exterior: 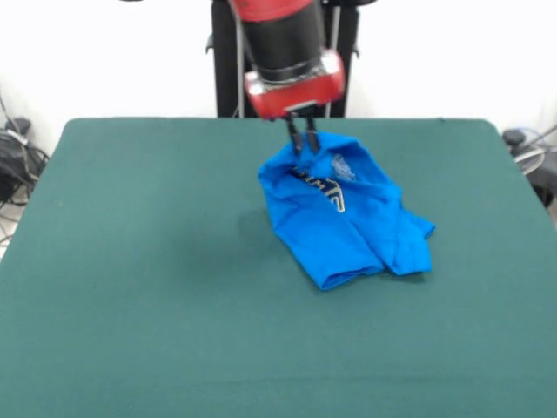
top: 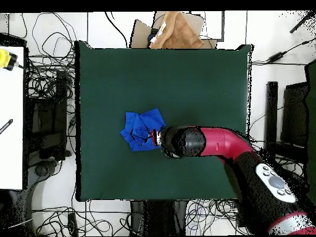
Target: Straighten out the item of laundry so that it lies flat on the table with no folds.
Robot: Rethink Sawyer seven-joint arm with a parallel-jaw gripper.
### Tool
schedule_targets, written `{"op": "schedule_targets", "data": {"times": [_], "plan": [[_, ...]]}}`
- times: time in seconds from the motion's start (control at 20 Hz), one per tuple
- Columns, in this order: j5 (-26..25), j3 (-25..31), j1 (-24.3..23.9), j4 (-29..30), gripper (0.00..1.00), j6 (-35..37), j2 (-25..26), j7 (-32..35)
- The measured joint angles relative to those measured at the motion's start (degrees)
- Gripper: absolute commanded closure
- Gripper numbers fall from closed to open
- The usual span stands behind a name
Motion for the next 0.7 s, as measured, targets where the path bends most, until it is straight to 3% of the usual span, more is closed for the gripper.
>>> {"op": "schedule_targets", "data": {"times": [0.25,0.7], "plan": [[-0.19,1.87,-6.88,1.04,1.0,0.83,-0.93,-1.8],[-0.21,2.86,-11.01,1.05,1.0,6.45,-3.05,-4.06]]}}
